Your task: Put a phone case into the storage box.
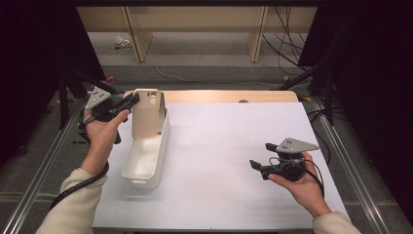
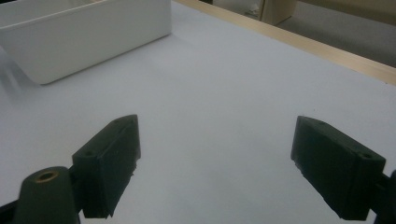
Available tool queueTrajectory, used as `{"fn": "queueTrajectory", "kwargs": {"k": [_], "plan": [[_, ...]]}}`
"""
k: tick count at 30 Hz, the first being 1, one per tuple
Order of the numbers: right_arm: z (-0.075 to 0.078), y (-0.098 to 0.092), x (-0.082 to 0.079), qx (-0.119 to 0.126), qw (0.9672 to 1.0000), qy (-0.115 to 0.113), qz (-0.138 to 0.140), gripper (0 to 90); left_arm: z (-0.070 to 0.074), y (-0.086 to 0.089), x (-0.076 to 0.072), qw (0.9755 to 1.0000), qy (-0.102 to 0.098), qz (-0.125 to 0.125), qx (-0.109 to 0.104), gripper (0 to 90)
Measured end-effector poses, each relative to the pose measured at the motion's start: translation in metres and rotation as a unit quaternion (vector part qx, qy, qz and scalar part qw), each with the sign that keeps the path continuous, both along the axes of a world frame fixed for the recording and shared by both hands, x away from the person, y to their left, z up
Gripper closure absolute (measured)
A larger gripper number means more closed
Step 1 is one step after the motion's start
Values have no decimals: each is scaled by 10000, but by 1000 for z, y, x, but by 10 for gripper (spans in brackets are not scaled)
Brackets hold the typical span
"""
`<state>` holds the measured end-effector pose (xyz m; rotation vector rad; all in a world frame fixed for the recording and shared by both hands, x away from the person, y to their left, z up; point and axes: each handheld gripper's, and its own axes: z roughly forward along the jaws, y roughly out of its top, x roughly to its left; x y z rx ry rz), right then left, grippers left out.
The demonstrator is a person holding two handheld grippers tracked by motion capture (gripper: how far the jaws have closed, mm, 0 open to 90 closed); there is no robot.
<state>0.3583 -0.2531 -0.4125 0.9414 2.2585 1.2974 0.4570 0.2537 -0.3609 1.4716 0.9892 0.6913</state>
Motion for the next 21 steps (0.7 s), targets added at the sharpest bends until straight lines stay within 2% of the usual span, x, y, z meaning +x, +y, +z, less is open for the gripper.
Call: {"fn": "queueTrajectory", "kwargs": {"k": [12,21], "plan": [[-1,0,0,-3,10000,9,5,164,-11,0,12,9999,60,-144,-26,815],[-1,0,0,2,10000,13,3,164,-23,1,20,9998,132,-147,-30,815]]}}
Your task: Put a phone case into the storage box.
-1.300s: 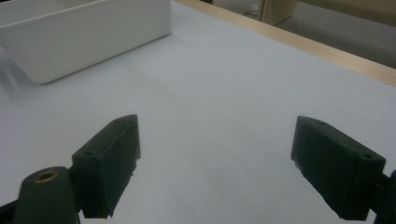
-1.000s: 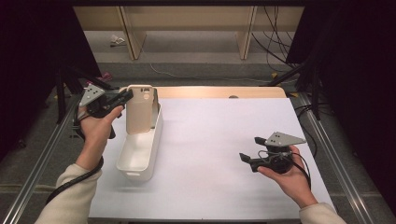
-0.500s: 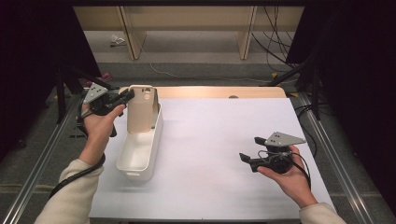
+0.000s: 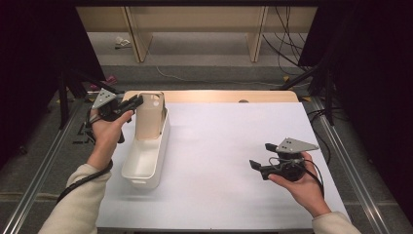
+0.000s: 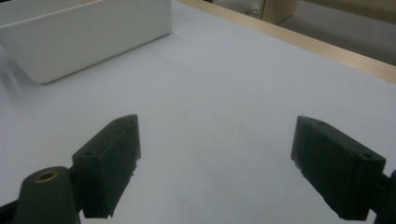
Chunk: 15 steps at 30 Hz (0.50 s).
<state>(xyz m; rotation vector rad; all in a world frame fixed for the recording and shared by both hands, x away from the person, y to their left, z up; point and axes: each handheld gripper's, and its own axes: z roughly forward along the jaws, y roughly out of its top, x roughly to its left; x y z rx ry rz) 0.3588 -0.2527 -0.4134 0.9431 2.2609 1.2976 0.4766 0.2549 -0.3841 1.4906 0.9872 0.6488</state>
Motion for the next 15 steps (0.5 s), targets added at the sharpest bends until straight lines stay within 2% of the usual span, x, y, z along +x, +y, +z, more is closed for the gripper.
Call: {"fn": "queueTrajectory", "kwargs": {"k": [15], "plan": [[0,0,0,-2,10000,14,17,165,-11,-4,10,9998,165,-6,117,814]]}}
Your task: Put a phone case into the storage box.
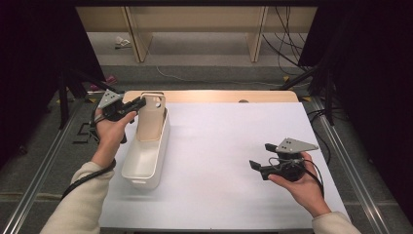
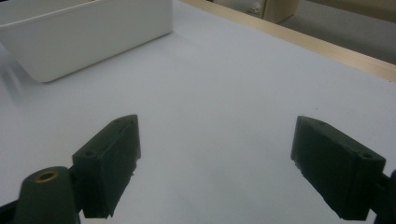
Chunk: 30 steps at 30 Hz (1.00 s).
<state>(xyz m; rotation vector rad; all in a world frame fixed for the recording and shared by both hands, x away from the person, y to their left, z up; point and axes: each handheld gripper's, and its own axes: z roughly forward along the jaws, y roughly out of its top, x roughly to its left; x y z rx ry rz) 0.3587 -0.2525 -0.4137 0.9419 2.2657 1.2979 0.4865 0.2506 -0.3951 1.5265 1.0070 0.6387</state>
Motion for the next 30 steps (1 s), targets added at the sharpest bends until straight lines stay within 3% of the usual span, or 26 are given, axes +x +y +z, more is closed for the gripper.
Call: {"fn": "queueTrajectory", "kwargs": {"k": [30], "plan": [[-1,0,0,5,10000,30,13,165,-13,0,13,9998,194,74,-16,813]]}}
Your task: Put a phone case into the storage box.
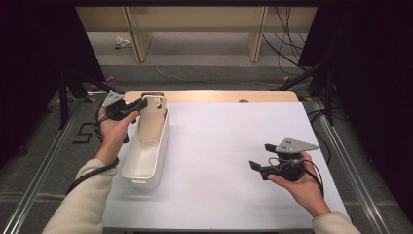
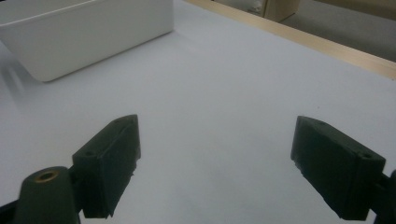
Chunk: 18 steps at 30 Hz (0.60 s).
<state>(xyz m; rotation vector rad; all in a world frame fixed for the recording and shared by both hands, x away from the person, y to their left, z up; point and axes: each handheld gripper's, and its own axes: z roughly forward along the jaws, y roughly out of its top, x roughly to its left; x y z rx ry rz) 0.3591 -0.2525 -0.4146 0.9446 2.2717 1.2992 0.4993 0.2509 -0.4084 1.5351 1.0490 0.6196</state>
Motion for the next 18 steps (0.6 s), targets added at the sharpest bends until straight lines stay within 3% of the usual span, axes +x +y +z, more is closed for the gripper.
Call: {"fn": "queueTrajectory", "kwargs": {"k": [18], "plan": [[0,0,0,-10,10000,26,15,165,-2,0,8,10000,82,41,13,813]]}}
